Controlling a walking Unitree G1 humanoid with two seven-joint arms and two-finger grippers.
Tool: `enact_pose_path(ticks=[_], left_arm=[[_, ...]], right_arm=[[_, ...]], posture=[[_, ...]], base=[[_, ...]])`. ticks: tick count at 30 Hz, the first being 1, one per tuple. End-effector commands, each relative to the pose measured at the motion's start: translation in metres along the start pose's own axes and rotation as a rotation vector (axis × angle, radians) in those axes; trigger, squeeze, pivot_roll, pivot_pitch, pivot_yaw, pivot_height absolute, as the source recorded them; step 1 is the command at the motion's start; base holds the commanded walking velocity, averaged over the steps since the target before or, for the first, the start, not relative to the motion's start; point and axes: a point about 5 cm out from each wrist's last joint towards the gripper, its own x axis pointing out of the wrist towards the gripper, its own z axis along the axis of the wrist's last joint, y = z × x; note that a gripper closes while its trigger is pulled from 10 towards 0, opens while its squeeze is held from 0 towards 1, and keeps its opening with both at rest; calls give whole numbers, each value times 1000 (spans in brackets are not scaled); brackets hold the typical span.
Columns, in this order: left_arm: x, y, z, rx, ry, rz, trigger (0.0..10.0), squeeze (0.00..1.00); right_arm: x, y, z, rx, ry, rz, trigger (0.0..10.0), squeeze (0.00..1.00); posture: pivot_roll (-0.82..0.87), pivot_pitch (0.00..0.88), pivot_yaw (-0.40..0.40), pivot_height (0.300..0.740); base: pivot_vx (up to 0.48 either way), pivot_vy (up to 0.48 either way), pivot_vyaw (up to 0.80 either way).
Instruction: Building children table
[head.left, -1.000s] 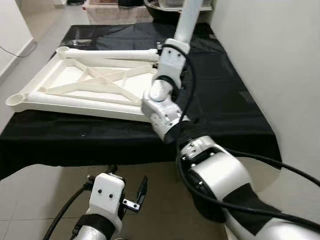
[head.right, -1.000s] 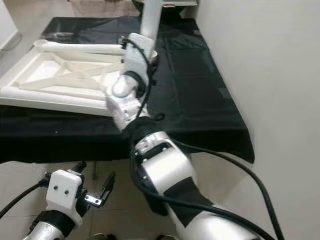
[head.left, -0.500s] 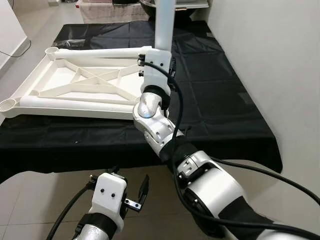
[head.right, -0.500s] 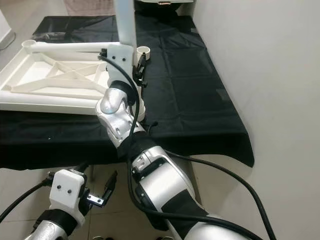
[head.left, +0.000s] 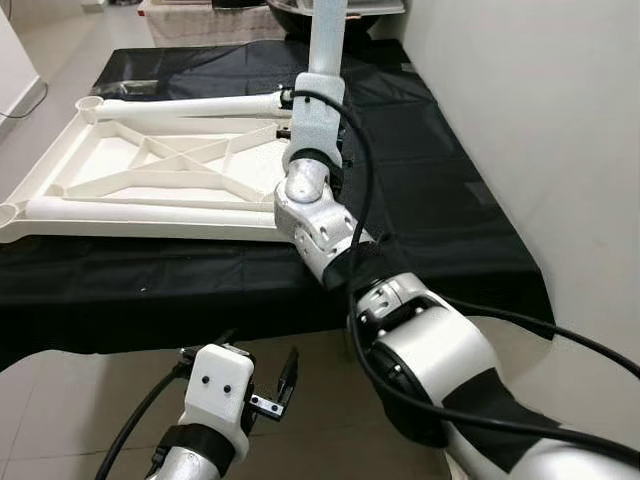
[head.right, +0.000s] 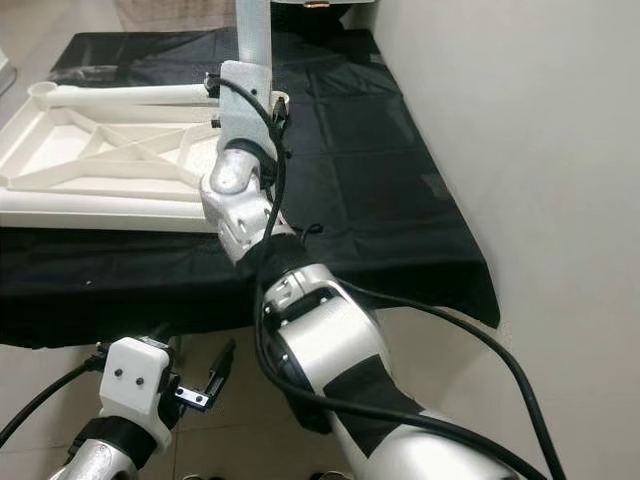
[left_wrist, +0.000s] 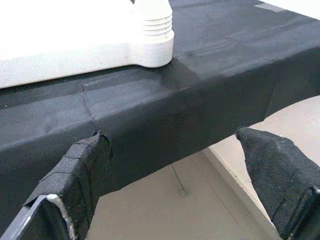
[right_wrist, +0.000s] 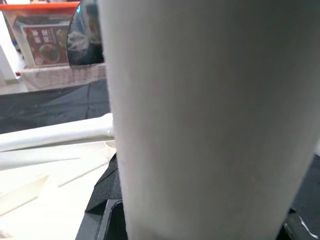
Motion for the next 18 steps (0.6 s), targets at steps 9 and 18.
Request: enact_pose_path(ticks=[9,18], left_arm=[[-1,1,-7,-10,30,7,10000,0],[1,2,-8,-10,30,11,10000,0]], right_arm=[[3,-17,-43,28,274,-30,10000,0],[13,-25,-14,166,125,-85,10000,0]], posture=[[83,171,-52,740],[85,164,-47,740]], base=[[0,0,0],[0,0,0]])
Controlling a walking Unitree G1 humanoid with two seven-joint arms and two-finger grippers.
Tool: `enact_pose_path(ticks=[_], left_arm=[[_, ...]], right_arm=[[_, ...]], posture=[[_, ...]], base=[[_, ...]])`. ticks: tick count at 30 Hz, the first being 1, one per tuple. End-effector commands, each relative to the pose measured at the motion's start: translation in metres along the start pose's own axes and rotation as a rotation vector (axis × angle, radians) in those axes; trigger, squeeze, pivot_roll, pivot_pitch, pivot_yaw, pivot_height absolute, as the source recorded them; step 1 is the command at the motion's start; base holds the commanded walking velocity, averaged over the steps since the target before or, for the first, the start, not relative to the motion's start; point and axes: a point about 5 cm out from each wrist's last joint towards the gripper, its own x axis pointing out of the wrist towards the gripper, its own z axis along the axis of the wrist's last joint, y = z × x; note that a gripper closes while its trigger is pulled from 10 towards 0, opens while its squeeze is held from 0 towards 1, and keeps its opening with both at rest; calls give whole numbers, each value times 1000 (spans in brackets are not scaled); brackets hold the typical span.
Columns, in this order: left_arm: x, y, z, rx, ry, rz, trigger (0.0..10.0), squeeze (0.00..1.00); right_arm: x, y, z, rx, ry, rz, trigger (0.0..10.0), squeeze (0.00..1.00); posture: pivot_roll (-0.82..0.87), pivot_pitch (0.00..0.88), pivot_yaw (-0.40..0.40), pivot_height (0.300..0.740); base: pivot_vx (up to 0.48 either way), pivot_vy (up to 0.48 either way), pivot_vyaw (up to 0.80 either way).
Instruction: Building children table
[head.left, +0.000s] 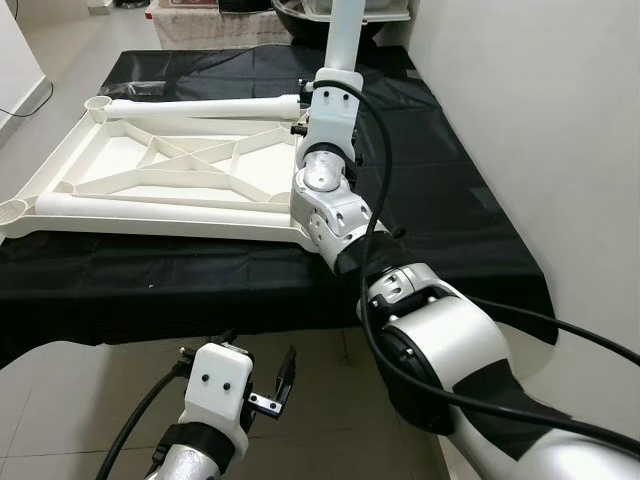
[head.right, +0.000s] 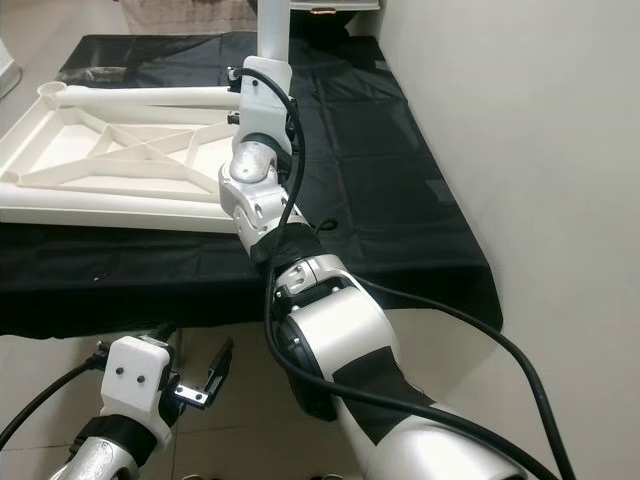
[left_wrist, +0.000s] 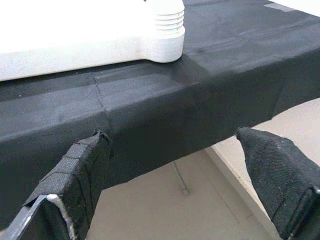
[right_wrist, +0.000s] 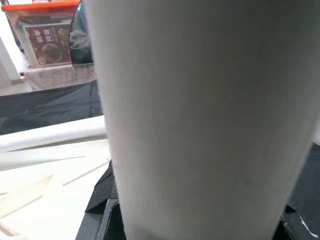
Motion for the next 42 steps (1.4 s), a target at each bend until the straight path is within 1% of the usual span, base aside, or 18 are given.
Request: enact_pose_path(ticks=[1,3,5,7,10,15,16,17,20,21,22,23,24,25,28,32,35,42], left_arm=[[-1,1,-4,-6,17,2,10000,0],[0,1,-5,-5,18,2,10000,0],[0,2,-5,-4,18,2,10000,0],[0,2,-5,-4,18,2,10000,0],[0,2,-5,-3,18,4,10000,0],[2,3,-5,-11,21,12,10000,0],[3,6,-4,-13,29,30,10000,620],[5,9,-3,-17,31,43,10000,1000],[8,15,0,3,31,63,10000,1000],[8,15,0,3,31,63,10000,1000],[10,18,1,39,34,76,10000,1000],[17,33,6,89,33,110,10000,1000],[17,33,6,89,33,110,10000,1000],[24,43,10,118,29,126,10000,0],[27,46,14,130,17,119,10000,0],[45,59,27,217,-17,133,10000,0],[47,60,27,210,-18,126,10000,0],[50,59,21,189,12,95,10000,0]], right_arm=[[4,-11,-12,114,99,-69,10000,0],[7,-10,17,155,-16,-54,10000,0],[8,-9,30,159,-77,-46,10000,0],[8,-9,30,159,-77,-46,10000,0],[7,-7,47,149,-175,-30,10000,0],[5,-4,46,171,-171,14,10000,0],[5,-1,45,225,-150,93,10000,0],[5,0,46,260,-144,155,10000,0],[4,2,49,302,-142,254,10000,0],[4,2,49,302,-142,254,10000,0],[4,2,49,320,-136,309,10000,0],[2,0,46,371,-101,431,10000,0],[2,0,46,371,-101,431,10000,0],[-1,-4,43,383,-90,497,10000,0],[-1,-7,41,379,-79,515,10000,0],[-13,-14,19,372,-10,640,10000,0],[-16,-16,15,369,-1,661,10000,0],[-35,-16,9,380,31,793,10000,0]], posture=[[85,164,-47,740],[84,164,-47,740],[85,163,-47,740],[85,163,-47,740],[82,162,-46,740],[82,162,-46,740],[87,162,-45,740],[90,160,-48,740],[88,158,-49,740],[88,158,-49,740],[88,158,-49,740],[79,150,-46,740],[79,150,-46,740],[76,147,-44,740],[76,147,-44,740],[62,128,-31,740],[56,120,-26,740],[51,114,-20,740]], base=[[0,0,0],[0,0,0],[0,0,0],[0,0,0],[0,0,0],[0,0,0],[0,0,0],[0,0,0],[0,0,0],[0,0,0],[0,0,0],[0,0,0],[0,0,0],[0,0,0],[0,0,0],[0,0,0],[0,0,0],[0,0,0]])
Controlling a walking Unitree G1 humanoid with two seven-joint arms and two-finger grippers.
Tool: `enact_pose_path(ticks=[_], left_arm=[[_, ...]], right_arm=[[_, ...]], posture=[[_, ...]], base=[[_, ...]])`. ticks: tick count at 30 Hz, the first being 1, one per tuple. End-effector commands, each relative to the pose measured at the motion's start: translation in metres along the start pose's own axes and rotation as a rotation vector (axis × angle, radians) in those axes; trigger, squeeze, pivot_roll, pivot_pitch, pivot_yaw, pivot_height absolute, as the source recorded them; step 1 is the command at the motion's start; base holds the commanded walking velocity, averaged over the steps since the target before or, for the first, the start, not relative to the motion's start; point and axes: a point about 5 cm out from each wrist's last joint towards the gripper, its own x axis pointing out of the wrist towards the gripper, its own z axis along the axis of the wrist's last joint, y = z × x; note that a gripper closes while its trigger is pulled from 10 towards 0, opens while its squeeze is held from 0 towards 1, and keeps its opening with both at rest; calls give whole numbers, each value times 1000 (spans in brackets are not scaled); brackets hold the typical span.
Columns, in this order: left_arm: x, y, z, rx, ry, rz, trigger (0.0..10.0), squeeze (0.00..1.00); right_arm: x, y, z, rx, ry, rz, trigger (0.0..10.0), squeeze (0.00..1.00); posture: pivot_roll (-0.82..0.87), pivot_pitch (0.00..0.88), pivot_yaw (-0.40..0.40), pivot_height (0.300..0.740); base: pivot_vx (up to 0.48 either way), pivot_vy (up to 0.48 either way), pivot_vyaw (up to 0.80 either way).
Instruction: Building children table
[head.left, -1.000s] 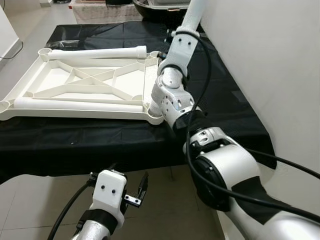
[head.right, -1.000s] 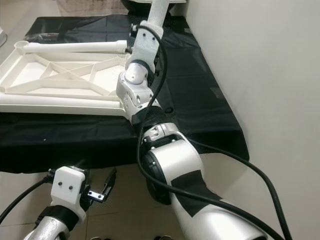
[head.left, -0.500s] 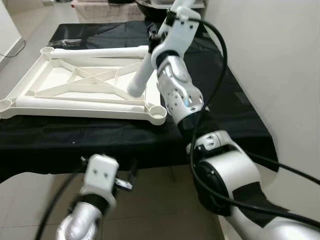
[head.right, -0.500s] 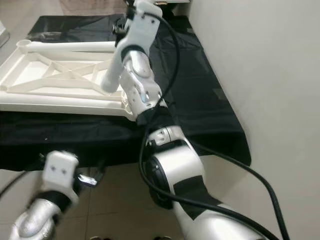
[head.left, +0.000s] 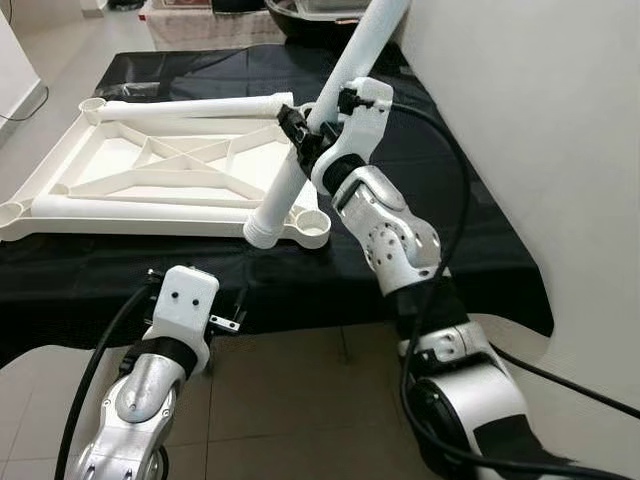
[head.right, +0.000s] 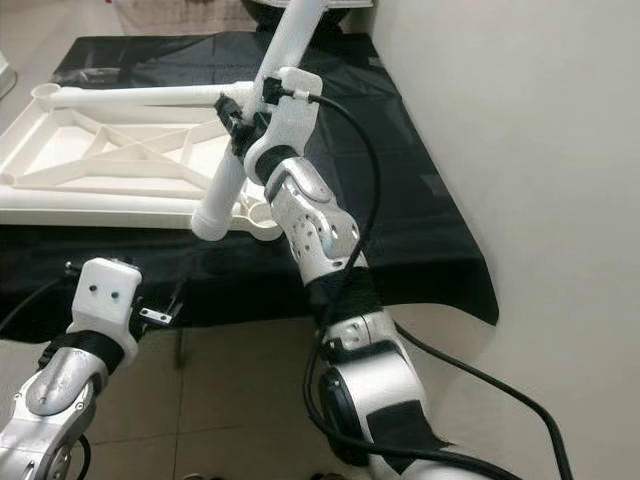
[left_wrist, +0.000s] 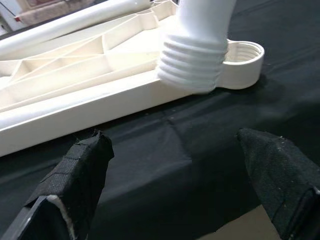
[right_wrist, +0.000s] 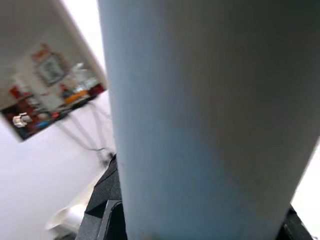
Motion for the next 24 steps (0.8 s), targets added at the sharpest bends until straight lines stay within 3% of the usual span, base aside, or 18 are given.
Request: enact_pose_path(ticks=[1,9,24], left_arm=[[0,-2,-6,-5,37,-20,10000,0],[5,-16,-17,-34,74,-101,10000,0],[10,-17,-19,-10,72,-108,10000,0]], right_arm=[[0,7,-2,9,12,39,10000,0],[-19,22,-15,39,88,190,10000,0],[-39,32,-26,31,163,298,10000,0]], posture=[[51,114,-20,740],[46,97,-13,740],[46,97,-13,740]], base=[[0,0,0],[0,0,0],[0,0,0]])
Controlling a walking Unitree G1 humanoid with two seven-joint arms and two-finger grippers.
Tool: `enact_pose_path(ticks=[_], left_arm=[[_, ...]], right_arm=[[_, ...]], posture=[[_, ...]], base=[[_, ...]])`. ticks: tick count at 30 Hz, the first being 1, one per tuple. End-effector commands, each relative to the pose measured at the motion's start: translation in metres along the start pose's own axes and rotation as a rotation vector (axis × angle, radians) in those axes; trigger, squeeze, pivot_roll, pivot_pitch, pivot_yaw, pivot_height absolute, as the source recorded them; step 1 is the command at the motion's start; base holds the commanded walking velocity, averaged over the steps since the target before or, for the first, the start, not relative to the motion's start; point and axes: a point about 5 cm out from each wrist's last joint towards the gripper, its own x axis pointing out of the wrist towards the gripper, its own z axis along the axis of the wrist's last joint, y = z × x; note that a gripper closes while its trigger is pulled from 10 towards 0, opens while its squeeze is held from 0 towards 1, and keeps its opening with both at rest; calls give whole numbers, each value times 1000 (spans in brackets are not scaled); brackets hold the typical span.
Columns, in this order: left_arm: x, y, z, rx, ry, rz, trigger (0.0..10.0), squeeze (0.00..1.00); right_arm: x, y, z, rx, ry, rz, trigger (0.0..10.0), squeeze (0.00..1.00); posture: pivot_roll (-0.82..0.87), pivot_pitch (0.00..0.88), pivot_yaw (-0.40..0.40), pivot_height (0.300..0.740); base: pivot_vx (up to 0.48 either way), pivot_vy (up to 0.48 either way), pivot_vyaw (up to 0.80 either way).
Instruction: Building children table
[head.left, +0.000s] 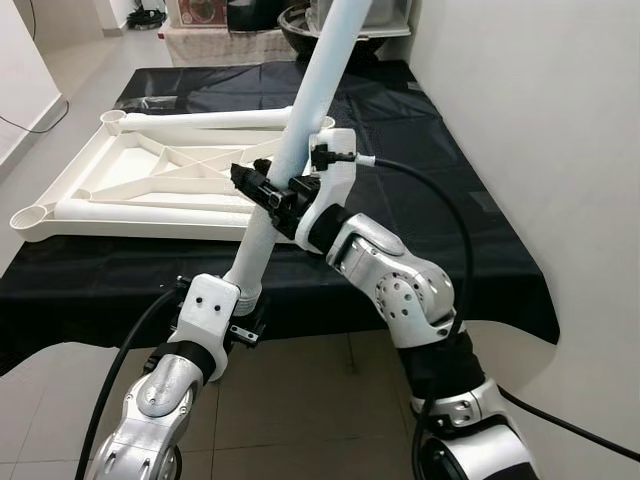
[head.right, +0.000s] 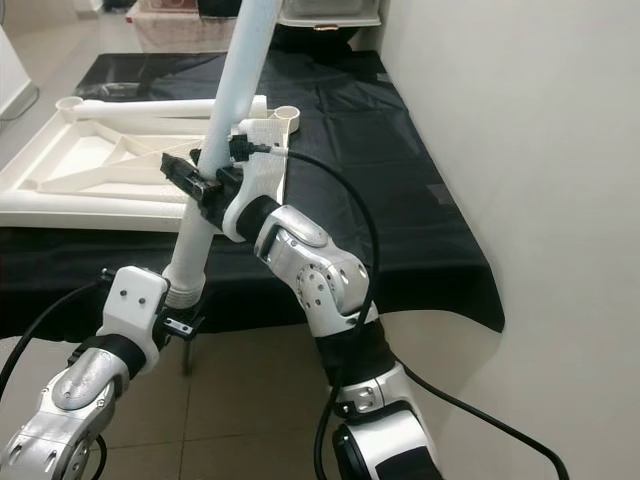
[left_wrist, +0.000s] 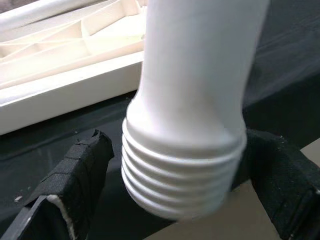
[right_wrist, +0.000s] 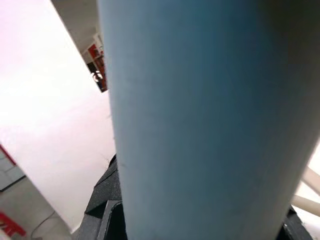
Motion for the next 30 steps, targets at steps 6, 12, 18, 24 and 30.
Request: enact_pose_path(ticks=[6,12,18,24,30], left_arm=[[2,1,-5,19,19,3,10000,0],[3,-3,-10,13,32,0,10000,0],[2,-9,-12,5,33,-19,9529,0],[2,-15,-11,5,8,-53,0,0],[1,-13,-12,18,10,-35,0,0]], right_arm=[[-4,10,0,-4,11,56,10000,0],[-6,15,0,-7,25,95,10000,0],[-9,21,-3,-1,46,138,10000,0],[-11,26,-6,-10,63,169,10000,0],[-12,27,-8,-31,76,172,10000,0]], posture=[[37,95,-12,740],[38,98,-15,740],[40,99,-17,740],[38,101,-15,740],[37,101,-13,740]], base=[[0,0,0],[0,0,0],[0,0,0],[0,0,0],[0,0,0]])
